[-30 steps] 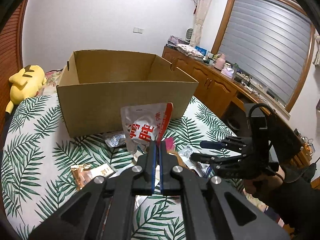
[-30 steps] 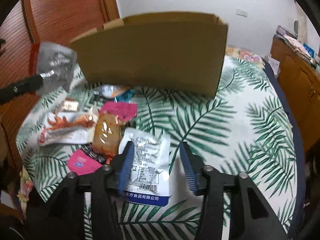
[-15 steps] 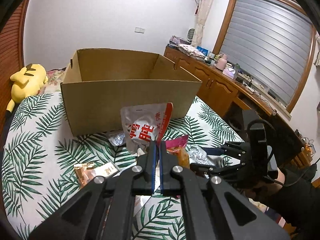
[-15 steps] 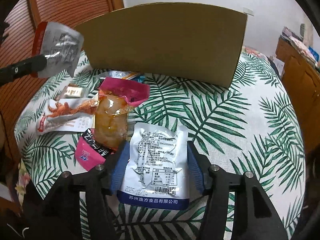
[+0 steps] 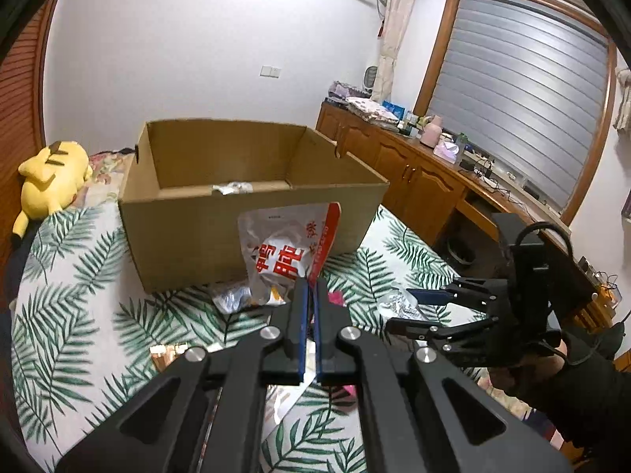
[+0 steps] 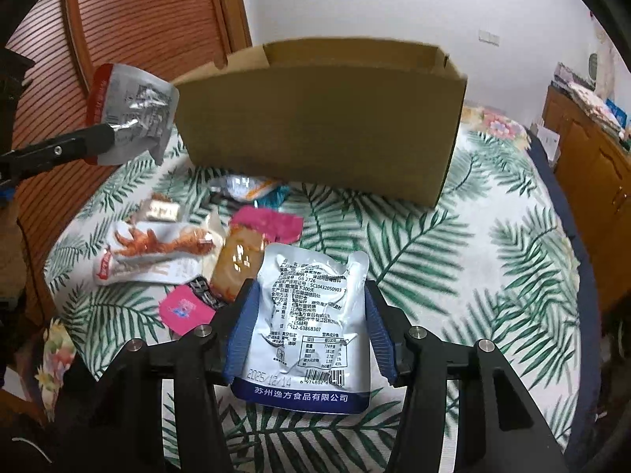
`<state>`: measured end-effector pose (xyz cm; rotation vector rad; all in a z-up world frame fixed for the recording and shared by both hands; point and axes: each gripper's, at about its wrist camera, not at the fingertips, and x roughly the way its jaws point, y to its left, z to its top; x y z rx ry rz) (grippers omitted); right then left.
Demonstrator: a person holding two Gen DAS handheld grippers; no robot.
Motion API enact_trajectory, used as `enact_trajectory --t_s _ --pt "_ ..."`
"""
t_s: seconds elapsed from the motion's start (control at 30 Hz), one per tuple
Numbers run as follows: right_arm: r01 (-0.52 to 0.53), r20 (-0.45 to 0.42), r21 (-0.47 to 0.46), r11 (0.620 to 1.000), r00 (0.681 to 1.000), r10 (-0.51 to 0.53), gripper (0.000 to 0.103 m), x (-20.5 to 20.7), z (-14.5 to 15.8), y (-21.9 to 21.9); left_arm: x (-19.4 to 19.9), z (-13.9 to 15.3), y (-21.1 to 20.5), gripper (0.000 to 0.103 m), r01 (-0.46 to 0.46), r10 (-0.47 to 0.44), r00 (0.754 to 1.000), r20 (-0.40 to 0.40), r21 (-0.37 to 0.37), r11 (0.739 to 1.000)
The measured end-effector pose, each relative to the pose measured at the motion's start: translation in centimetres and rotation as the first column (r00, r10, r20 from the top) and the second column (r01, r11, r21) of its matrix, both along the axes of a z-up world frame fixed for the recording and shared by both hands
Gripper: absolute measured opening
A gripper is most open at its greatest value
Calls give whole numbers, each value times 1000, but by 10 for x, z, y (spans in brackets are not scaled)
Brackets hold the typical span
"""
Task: Organize snacks
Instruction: 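Carry both bags toward the box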
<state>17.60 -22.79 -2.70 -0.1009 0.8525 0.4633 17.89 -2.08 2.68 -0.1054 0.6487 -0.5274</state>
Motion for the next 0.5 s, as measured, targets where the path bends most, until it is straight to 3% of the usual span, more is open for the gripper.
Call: enact_trajectory --t_s 0.5 --pt "-22 210 44 999 978 13 54 51 97 10 52 66 -4 0 -8 0 993 119 62 998"
